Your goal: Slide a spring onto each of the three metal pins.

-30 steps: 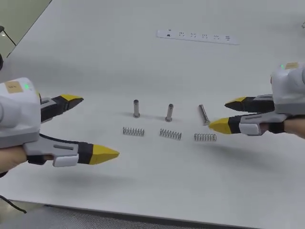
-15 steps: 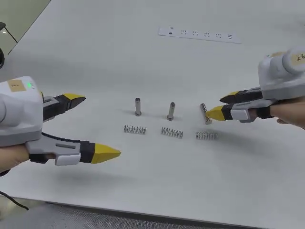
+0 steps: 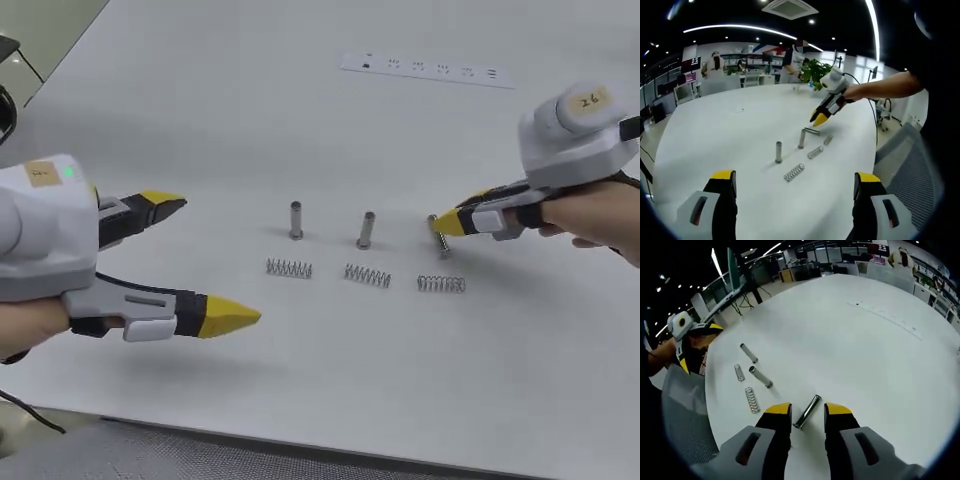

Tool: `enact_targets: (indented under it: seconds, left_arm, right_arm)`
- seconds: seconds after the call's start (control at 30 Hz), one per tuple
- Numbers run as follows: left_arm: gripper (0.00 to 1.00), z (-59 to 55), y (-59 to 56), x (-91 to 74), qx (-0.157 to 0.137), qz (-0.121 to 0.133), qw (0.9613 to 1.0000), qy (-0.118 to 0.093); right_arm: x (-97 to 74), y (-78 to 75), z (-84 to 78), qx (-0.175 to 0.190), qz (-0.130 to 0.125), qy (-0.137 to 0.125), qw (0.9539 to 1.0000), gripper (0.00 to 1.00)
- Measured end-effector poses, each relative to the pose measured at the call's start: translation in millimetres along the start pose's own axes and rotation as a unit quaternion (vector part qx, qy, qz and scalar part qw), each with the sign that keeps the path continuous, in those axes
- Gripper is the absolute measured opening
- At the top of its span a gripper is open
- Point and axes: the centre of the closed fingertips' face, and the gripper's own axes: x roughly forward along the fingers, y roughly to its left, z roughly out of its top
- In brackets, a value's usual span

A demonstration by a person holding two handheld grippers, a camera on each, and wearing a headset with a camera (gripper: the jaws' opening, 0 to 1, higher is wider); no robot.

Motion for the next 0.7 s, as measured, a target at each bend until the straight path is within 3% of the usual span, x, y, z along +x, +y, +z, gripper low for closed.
enact_targets:
  seconds: [0.3, 0.7]
  left_arm:
    - [0.95, 1.4, -1.0, -1.4, 0.002, 0.001, 1.0, -0.001]
    - [0.94, -0.4, -0.3, -3.1, 0.002, 0.003, 1.0, 0.002]
  right_arm:
    - [11.1, -8.6, -7.1, 0.037, -0.012, 0.023, 0.999, 0.15]
    - [19.3, -11.2, -11.2, 0.054, -0.02, 0.036, 0.9977, 0.13]
